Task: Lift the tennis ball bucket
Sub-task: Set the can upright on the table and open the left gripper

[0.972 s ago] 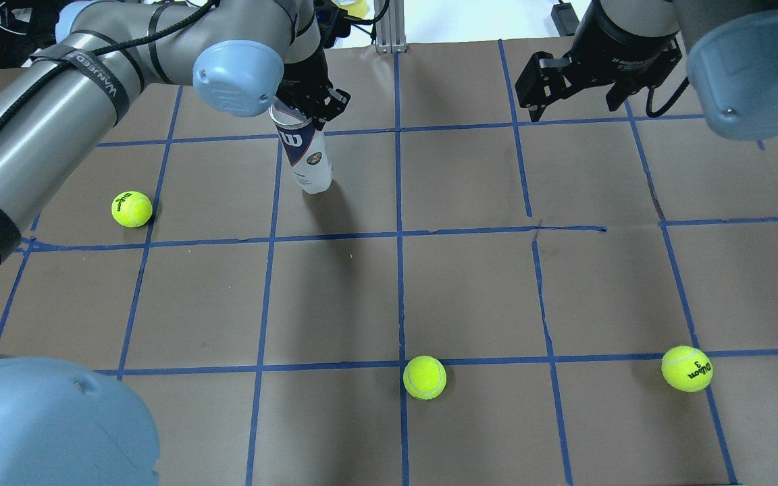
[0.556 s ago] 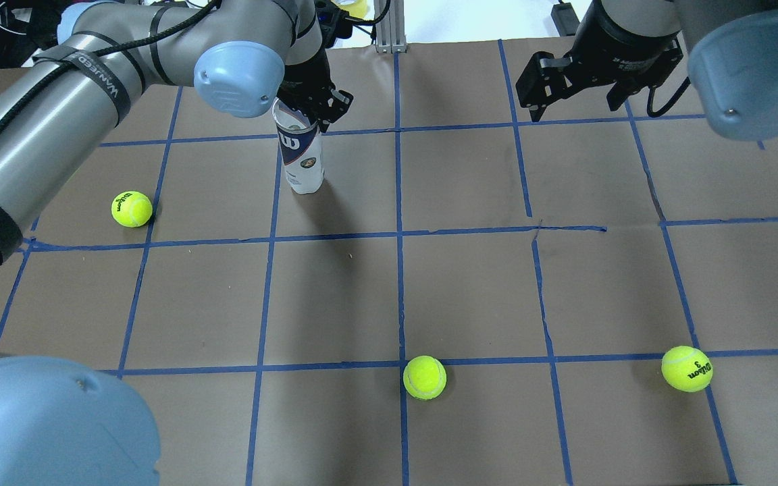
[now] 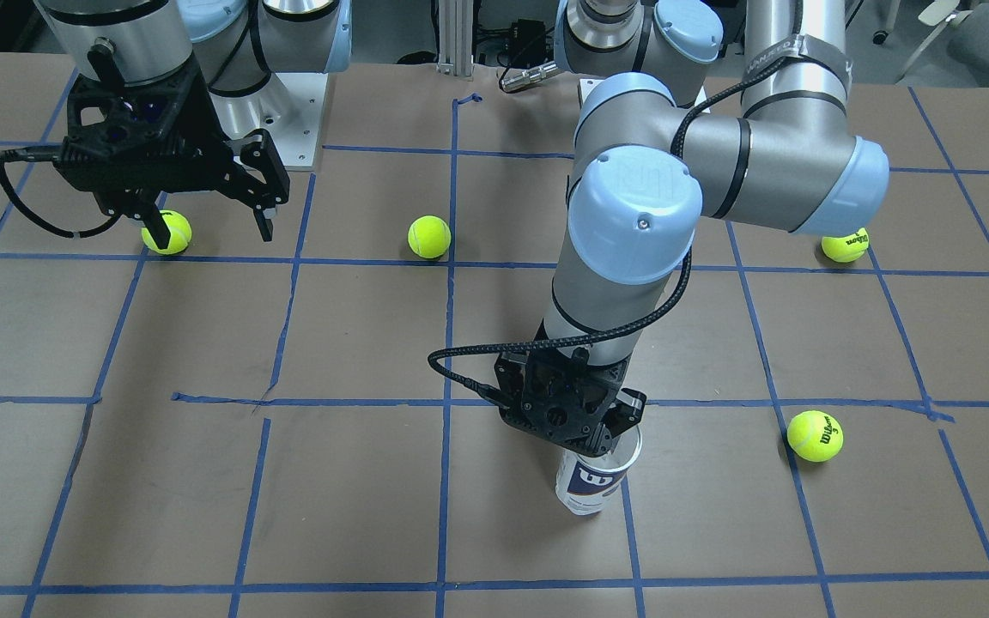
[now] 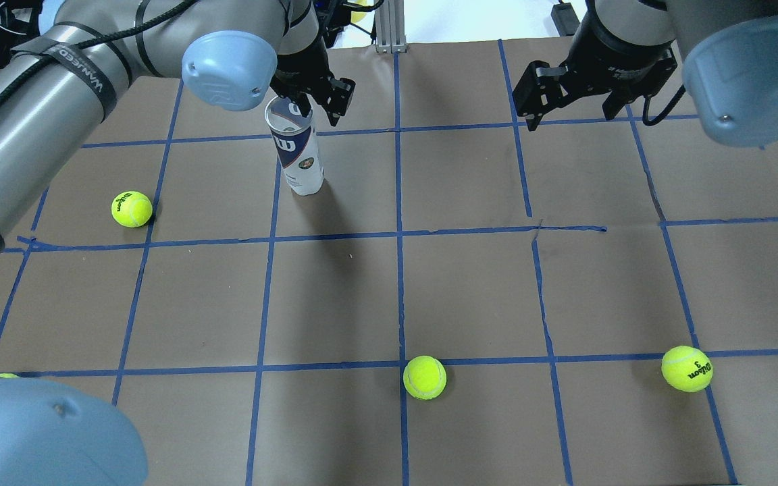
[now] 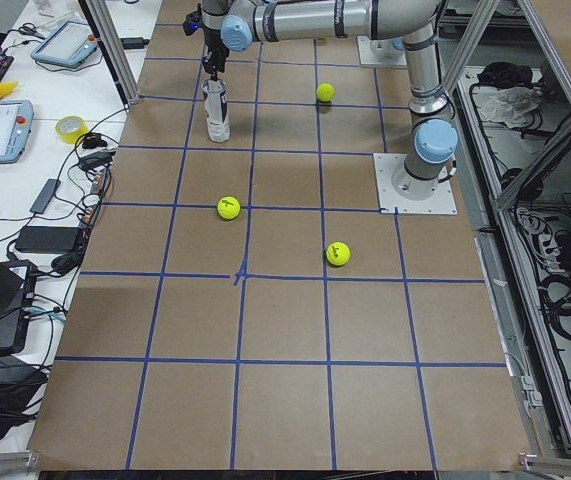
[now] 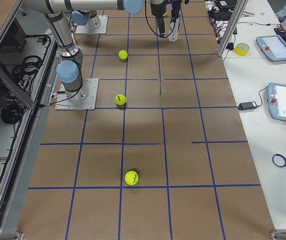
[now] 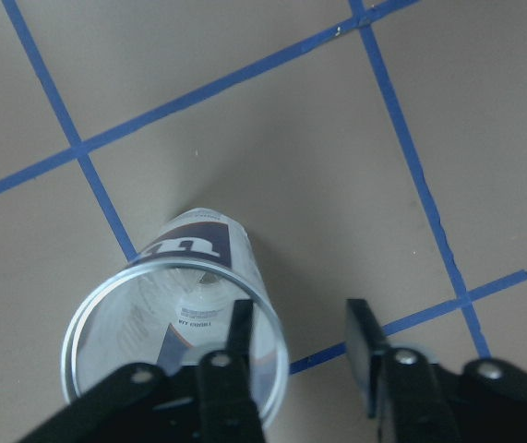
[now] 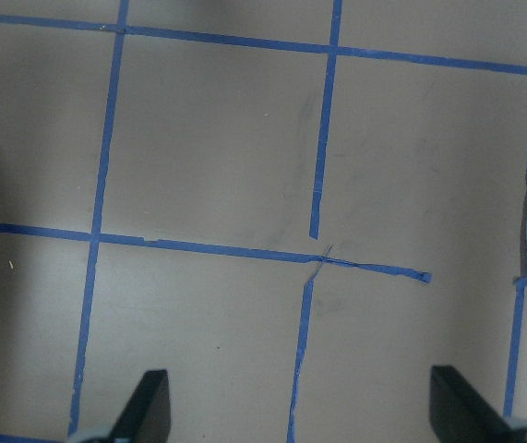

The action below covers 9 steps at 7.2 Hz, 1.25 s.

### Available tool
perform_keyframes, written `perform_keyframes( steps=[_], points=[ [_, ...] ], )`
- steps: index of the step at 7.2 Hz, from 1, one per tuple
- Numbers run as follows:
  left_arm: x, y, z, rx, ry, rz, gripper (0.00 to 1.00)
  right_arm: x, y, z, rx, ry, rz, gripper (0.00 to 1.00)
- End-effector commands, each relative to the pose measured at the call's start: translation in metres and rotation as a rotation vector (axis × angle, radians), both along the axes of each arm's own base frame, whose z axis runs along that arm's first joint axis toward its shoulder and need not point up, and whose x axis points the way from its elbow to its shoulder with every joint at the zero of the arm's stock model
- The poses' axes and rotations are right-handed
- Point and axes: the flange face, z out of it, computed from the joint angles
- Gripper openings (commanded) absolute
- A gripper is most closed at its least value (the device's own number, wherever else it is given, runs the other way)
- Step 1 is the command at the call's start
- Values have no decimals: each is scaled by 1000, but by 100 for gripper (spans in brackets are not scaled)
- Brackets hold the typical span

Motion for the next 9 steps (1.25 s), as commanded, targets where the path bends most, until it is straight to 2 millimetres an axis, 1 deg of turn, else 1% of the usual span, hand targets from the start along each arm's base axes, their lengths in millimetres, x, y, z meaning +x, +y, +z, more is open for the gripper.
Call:
perform_keyframes(
  steps=[1,2,3,4,5,6,7,8,9],
  points=[
    [4,6,19,-3,0,4,87,-3,5,-18,35,2,-10,100],
    [7,10,28,5,-4,7,97,-4,9,-13,26,8,-13,100],
    [9,17,41,20,-7,10,100,-4,15,-9,40,7,-15,100],
    [17,26,61,40,-11,26,100,-3,15,-9,43,4,-16,100],
    [50,32,78,78,-12,76,100,-4,17,-10,52,6,-16,100],
    [92,42,98,123,-16,143,100,-3,16,-10,49,5,-15,100],
    [120,53,112,121,-23,188,100,-3,15,-8,34,5,-16,100],
    [143,63,122,130,-25,230,100,-3,15,-8,37,5,-15,100],
    [169,71,124,133,-12,276,100,-4,15,-9,40,6,-16,100]
  ],
)
